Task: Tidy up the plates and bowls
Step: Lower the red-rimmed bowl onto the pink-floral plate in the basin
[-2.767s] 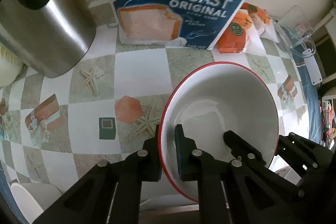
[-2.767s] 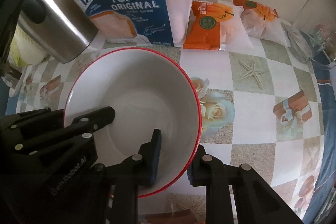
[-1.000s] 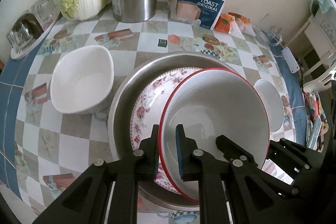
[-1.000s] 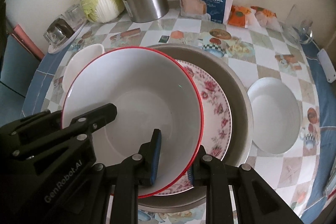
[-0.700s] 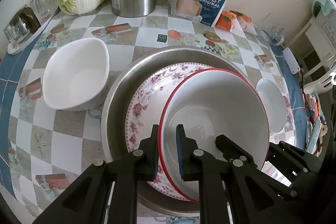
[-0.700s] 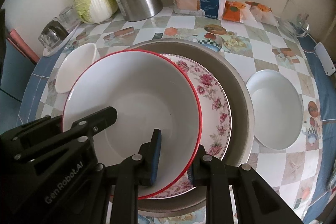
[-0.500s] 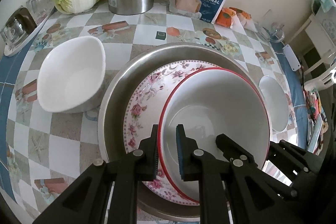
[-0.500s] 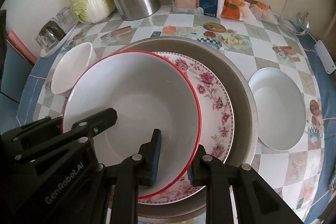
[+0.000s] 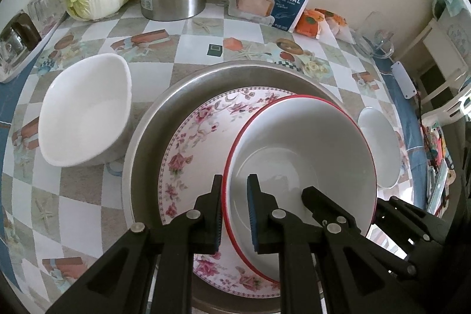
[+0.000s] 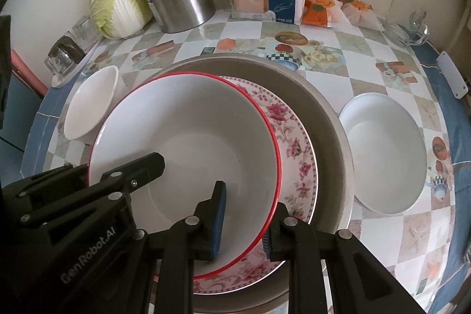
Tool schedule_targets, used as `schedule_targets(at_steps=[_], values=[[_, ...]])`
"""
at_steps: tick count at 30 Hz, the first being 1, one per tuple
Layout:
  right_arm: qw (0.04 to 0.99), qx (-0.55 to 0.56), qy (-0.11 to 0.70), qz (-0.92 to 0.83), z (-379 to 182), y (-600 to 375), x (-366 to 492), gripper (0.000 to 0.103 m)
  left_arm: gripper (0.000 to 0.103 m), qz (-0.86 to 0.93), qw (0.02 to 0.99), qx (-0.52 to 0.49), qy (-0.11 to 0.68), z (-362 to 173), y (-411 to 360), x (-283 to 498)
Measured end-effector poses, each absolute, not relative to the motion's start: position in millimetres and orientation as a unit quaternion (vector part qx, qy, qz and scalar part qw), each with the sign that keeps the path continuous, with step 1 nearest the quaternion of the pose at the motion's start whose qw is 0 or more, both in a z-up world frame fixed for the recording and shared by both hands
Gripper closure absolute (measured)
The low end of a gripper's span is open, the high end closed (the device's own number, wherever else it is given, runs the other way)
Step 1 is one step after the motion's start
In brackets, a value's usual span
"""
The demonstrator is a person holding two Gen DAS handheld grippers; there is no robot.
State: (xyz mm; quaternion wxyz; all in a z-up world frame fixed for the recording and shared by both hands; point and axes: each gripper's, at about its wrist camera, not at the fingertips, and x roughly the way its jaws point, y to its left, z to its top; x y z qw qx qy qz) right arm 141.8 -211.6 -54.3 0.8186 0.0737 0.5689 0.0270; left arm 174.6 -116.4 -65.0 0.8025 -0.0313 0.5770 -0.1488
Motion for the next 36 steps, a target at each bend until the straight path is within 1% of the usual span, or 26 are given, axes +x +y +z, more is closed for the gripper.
schedule_targets(at_steps=[27, 34, 36], values=[[0.825, 0.087, 0.558, 0.017, -52, -216, 146, 0.079, 0.089, -0.163, 0.792, -0.09, 0.582, -69, -105, 182], [0.836, 0.089, 0.542, 0.011, -40, -220, 145, 0.079, 0.089, -0.157, 0.798, -0.085, 0.576, -56, -103, 180], [0.838, 0.09, 0.538, 0.009, -35, -223, 144, 0.079, 0.086, -0.156, 0.801, -0.084, 0.571, -51, -101, 179]])
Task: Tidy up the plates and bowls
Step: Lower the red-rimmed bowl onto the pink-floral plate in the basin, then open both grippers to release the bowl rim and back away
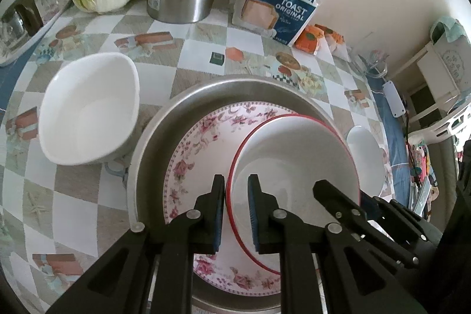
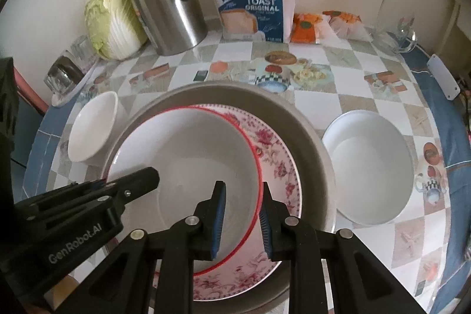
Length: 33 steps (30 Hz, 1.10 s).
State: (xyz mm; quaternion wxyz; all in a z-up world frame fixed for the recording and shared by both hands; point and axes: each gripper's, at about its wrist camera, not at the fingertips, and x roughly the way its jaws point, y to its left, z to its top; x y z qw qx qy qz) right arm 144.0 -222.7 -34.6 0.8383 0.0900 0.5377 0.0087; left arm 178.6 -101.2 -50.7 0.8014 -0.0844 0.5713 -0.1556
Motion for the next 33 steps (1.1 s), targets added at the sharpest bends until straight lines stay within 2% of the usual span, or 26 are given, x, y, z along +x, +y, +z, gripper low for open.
schedule_targets(at_steps=[10, 15, 20, 22, 28, 30, 33], values=[[0.858, 0.102, 0.502, 0.003, 1, -236, 138, 0.078, 0.085, -0.149, 0.822, -0.079, 0.543, -18, -95, 171], [0.863, 0.1, 0.495, -0.002, 10, -239, 134, 0.076, 0.069, -0.13, 0.834, -0.081, 0.53, -7, -86, 169], [0.862, 0.097, 0.497, -0.004, 11, -240, 132, 0.063, 0.052, -0.101, 0.836, -0.091, 0.532, -9, -73, 170], [0.863, 0.097, 0.496, -0.004, 11, -240, 131, 0.049, 0.049, -0.084, 0.836, -0.093, 0.534, -10, -68, 170], [0.867, 0.096, 0.489, -0.005, 12, -240, 131, 0.035, 0.037, -0.055, 0.84, -0.081, 0.533, -14, -62, 169], [0.868, 0.096, 0.488, -0.006, 12, -240, 131, 0.033, 0.03, -0.048, 0.842, -0.075, 0.532, -15, -62, 168], [0.869, 0.092, 0.487, -0.006, 11, -239, 131, 0.025, 0.03, -0.039, 0.846, -0.071, 0.527, -14, -60, 167]])
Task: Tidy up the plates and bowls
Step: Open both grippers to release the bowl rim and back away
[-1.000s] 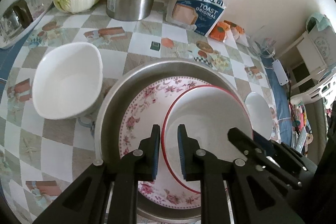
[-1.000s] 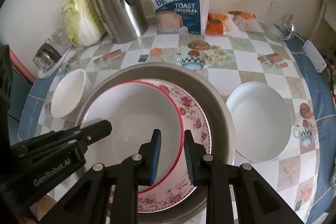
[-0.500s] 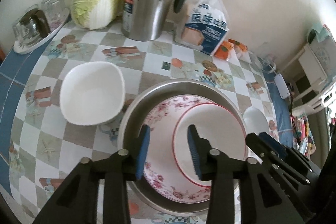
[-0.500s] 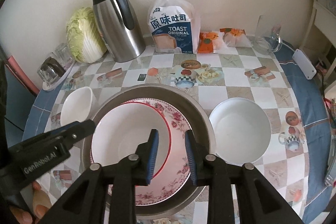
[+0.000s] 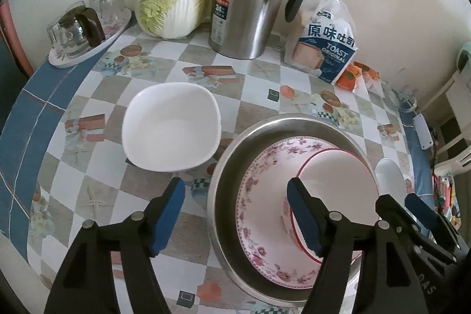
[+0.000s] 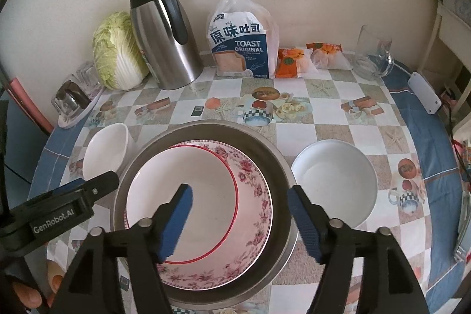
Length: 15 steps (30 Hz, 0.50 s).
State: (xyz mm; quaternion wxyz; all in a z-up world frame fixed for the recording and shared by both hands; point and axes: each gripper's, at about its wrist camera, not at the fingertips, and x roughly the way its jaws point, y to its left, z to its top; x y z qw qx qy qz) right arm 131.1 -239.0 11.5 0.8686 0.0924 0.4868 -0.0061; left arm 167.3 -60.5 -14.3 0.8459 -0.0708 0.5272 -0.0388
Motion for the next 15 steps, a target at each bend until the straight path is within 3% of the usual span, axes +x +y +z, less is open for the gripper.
schedule_targets(at_steps=[6, 7, 9, 15], values=[[0.872, 0.086, 0.482, 0.0, 12.5, -234.4, 131.4, 0.017, 0.027, -0.022, 0.849, -0.069, 0.523, -13.6, -55.2, 166.4], [0.872, 0.086, 0.481, 0.0, 12.2, -234.1, 131.5, 0.014, 0.025, -0.021, 0.85, -0.068, 0.522, -13.5, -54.8, 166.4], [0.873, 0.086, 0.481, 0.0, 11.8, -233.3, 131.9, 0.011, 0.011, -0.019, 0.851, -0.07, 0.521, -12.9, -53.8, 166.3], [0.875, 0.082, 0.478, 0.002, 11.3, -228.9, 131.7, 0.001, 0.011, -0.019, 0.852, -0.073, 0.518, -11.3, -52.8, 165.8]])
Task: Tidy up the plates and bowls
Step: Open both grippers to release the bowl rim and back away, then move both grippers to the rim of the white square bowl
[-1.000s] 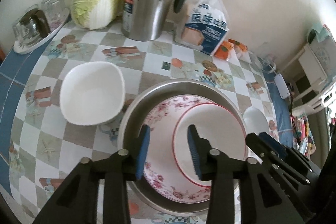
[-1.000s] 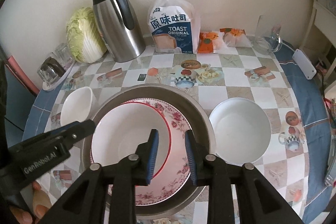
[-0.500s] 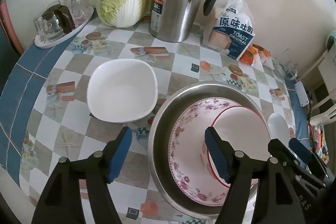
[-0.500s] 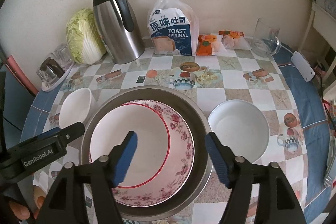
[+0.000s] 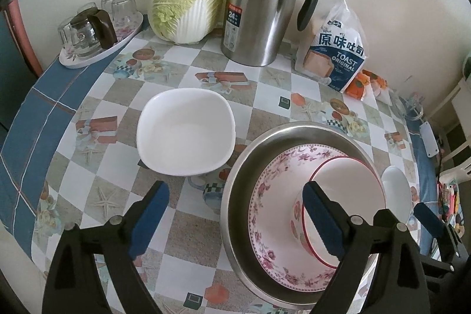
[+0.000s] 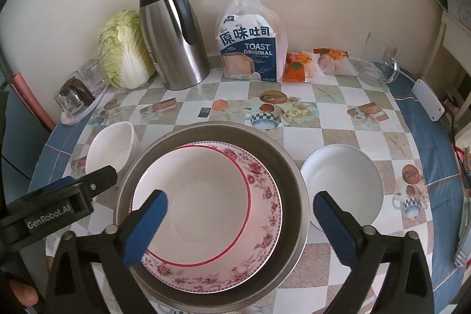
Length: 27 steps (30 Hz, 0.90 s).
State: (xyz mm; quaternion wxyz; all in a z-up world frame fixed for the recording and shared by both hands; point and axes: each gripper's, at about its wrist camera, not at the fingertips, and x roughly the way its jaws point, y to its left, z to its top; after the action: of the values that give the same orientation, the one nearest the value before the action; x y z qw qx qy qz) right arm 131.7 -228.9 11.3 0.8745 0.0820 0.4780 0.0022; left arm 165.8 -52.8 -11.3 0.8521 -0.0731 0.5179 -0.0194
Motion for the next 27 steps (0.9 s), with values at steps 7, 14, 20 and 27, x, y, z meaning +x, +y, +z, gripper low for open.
schedule_targets(at_steps=[7, 14, 20, 27], values=[[0.873, 0.079, 0.482, 0.006, 8, -221, 133, 0.001, 0.011, -0.013, 0.858, -0.081, 0.508, -7, -44, 166], [0.876, 0.083, 0.475, 0.016, 11, -204, 135, 0.001, 0.01, 0.019, 0.859, -0.096, 0.503, -4, -15, 168], [0.878, 0.082, 0.47, 0.027, 16, -185, 137, 0.001, 0.01, 0.043, 0.854, -0.133, 0.501, -5, 24, 170], [0.879, 0.069, 0.469, 0.046, 17, -153, 138, 0.001, 0.01, 0.076, 0.852, -0.161, 0.493, -5, 62, 167]])
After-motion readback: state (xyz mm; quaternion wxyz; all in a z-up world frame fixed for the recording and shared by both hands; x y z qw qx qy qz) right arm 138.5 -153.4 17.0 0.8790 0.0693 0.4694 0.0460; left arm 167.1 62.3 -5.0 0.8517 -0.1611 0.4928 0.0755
